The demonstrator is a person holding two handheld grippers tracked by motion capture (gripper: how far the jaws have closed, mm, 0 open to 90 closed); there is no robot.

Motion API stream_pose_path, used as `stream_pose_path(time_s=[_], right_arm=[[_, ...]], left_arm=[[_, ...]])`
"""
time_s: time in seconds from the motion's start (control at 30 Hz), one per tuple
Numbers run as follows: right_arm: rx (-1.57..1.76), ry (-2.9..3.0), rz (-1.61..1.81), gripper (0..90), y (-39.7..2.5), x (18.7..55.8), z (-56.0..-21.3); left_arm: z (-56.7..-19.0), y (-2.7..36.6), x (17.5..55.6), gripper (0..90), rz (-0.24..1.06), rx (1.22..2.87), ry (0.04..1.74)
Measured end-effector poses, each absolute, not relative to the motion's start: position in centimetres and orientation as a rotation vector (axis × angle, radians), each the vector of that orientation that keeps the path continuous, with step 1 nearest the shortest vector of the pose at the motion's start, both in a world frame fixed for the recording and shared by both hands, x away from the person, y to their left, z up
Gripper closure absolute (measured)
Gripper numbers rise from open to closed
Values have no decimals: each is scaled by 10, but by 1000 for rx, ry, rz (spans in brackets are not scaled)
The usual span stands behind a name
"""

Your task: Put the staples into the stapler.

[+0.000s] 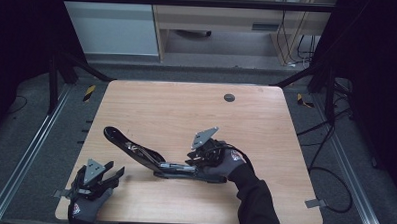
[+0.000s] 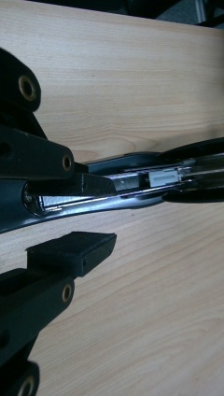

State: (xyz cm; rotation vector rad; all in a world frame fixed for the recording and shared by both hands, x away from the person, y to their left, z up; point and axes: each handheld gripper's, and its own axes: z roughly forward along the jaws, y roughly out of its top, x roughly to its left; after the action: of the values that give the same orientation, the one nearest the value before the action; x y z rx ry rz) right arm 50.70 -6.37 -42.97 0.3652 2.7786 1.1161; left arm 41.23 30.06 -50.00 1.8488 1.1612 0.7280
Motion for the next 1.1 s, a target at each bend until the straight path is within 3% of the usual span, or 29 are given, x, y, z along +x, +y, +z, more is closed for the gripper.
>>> stream_pose_path(time_s=[0.6, 0.8, 1.1], right_arm=[[757, 2450, 1207, 707, -111, 488, -420], [916, 2326, 1227, 721, -133, 477, -428], [1077, 2264, 1213, 641, -165, 454, -456]], left_arm=[[-490, 298, 410, 471, 692, 1796, 1115], [-486, 298, 409, 469, 685, 1777, 1109], [-476, 297, 407, 450, 675, 1777, 1066]])
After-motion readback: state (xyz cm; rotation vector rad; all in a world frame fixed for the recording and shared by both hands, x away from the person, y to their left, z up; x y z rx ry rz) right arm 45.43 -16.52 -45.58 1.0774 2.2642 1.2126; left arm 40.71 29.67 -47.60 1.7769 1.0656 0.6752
